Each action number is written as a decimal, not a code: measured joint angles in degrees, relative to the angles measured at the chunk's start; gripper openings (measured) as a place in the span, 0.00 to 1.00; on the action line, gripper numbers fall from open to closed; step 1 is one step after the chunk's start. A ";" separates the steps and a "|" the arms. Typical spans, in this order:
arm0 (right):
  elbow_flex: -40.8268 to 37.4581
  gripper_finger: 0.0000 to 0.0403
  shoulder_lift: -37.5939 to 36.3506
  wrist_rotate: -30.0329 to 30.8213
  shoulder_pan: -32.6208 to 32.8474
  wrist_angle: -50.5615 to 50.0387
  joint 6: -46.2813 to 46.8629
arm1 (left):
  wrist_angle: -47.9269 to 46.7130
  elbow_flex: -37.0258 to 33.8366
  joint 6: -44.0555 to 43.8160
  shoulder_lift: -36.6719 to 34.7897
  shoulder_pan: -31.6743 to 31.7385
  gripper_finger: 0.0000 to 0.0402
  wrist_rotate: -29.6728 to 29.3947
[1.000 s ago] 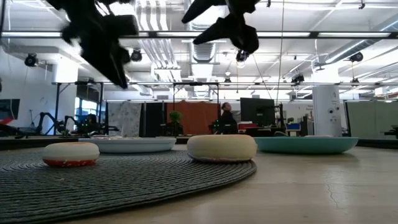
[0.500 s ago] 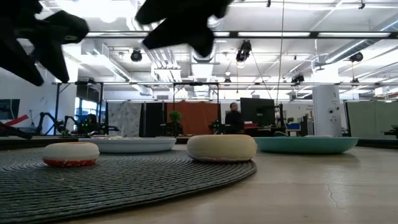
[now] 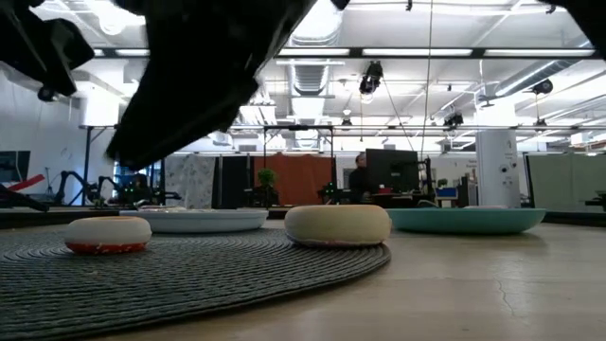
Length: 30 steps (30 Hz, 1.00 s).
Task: Pick & Place donuts
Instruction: Put the small red donut on the white plate
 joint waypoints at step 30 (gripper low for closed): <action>2.33 0.25 6.26 7.27 -0.78 1.88 -2.49 | -9.76 -0.23 -5.37 -8.94 0.00 0.31 -6.55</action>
